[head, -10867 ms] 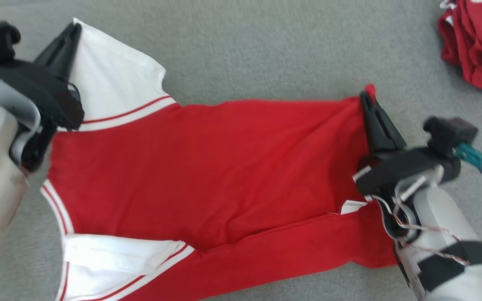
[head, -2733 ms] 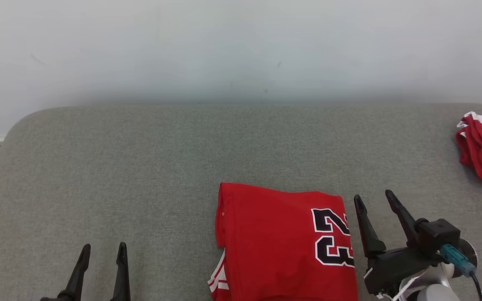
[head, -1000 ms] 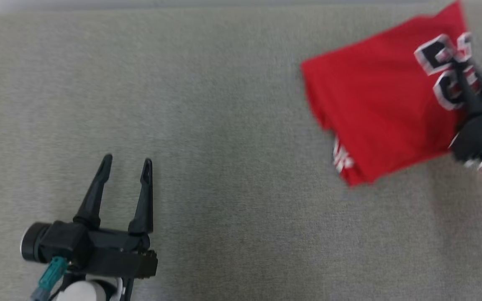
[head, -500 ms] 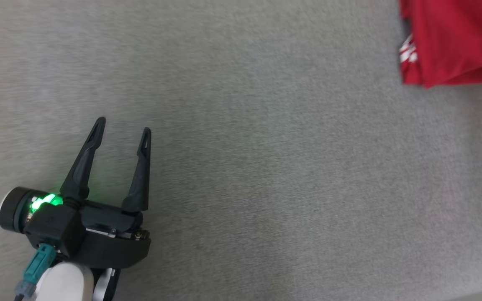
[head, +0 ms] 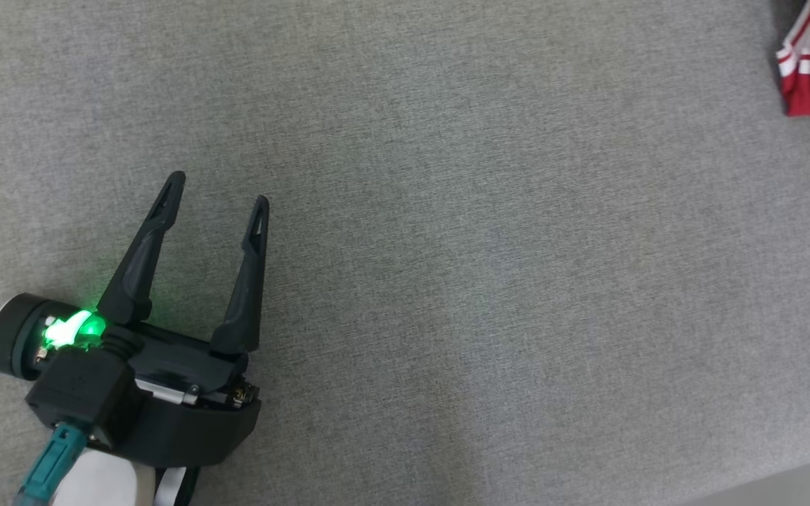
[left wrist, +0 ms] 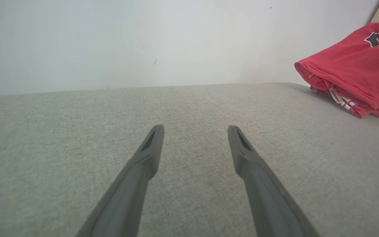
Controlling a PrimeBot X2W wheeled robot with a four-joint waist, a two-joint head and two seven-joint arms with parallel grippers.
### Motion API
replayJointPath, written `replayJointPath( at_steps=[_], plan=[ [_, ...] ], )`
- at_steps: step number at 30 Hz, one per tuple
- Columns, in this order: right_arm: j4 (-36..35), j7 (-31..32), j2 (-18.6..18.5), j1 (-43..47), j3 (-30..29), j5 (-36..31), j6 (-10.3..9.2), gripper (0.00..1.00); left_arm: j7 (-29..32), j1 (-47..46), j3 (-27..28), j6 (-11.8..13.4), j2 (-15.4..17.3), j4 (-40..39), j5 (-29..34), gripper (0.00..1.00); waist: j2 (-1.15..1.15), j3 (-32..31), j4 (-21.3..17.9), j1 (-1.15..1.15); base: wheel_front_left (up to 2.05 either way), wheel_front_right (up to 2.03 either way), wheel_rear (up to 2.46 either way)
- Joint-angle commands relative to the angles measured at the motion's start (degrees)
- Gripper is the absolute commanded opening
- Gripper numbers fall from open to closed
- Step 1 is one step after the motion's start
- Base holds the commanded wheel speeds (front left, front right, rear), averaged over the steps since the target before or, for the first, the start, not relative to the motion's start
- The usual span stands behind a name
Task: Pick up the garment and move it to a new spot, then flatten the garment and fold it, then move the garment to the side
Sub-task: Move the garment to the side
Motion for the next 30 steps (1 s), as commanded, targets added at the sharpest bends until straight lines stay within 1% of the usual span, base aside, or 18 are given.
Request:
replayJointPath(
  at_steps=[1,3,7,8,10,11,15,20,26,27,29,30],
  plan=[
    [0.5,0.3,-0.7,-1.0,0.3,-0.3,-0.17,0.00,0.4,-0.3,-0.4,-0.1,0.0,0.8,-0.1,1.00,-0.01,0.1,0.3,0.00,0.00,0.00,0.00],
    [1.6,0.4,-1.9,-1.9,1.2,-0.6,-0.16,0.00,0.5,-0.2,-0.5,0.0,0.1,0.3,-0.2,1.00,-0.01,0.3,0.5,0.00,0.00,0.00,0.00],
    [3.8,0.0,-2.5,-3.5,2.7,-0.9,-0.16,0.00,0.5,-0.4,-0.8,0.2,0.1,0.0,-0.3,1.00,-0.01,0.4,0.6,0.00,0.00,0.00,0.00],
    [4.3,-0.2,-2.7,-3.9,3.2,-1.1,-0.17,0.13,0.5,-0.4,-0.9,0.3,0.1,0.0,-0.3,1.00,-0.01,0.4,0.6,0.00,0.00,0.00,0.00],
    [5.1,-0.7,-2.8,-4.3,3.9,-1.5,-0.16,0.68,0.4,-0.4,-0.9,0.3,0.1,0.3,-0.4,1.00,-0.01,0.4,0.5,0.00,0.00,0.00,0.00],
    [5.5,-1.0,-2.8,-4.6,4.2,-1.7,-0.17,1.00,0.3,-0.4,-1.0,0.3,0.2,0.4,-0.5,1.00,-0.01,0.3,0.5,0.00,0.00,0.00,0.00],
    [6.7,-3.2,-2.4,-5.5,5.0,-2.6,-0.16,1.00,-0.2,-0.2,-0.7,0.6,0.4,1.2,-1.0,1.00,-0.01,-0.4,0.4,0.00,0.00,0.00,0.00],
    [7.5,-5.2,-1.2,-6.5,6.3,-2.7,-0.16,1.00,-1.3,0.8,0.1,1.2,0.4,3.0,-1.6,1.00,-0.01,-3.1,1.1,0.00,0.00,0.00,0.00],
    [6.9,-8.5,1.9,-7.0,8.4,-1.7,-0.17,1.00,-2.6,2.6,1.4,2.4,-0.4,5.4,-2.7,1.00,-0.01,-8.3,3.1,0.00,0.00,0.00,0.00],
    [6.9,-8.5,1.9,-7.0,8.4,-1.7,-0.17,1.00,-2.6,2.6,1.4,2.4,-0.4,5.4,-2.7,1.00,-0.01,-8.3,3.1,0.00,0.00,0.00,0.00],
    [6.4,-10.2,3.3,-6.1,9.8,-1.5,-0.17,1.00,-3.1,3.5,2.2,2.9,-0.5,6.2,-3.3,1.00,-0.01,-10.6,3.9,0.00,0.00,0.00,0.00],
    [5.9,-12.1,5.0,-5.0,10.9,-0.7,-0.17,1.00,-3.2,4.8,3.4,3.6,-0.7,6.8,-4.1,1.00,-0.01,-12.7,4.7,0.00,0.00,0.00,0.00]
  ],
)
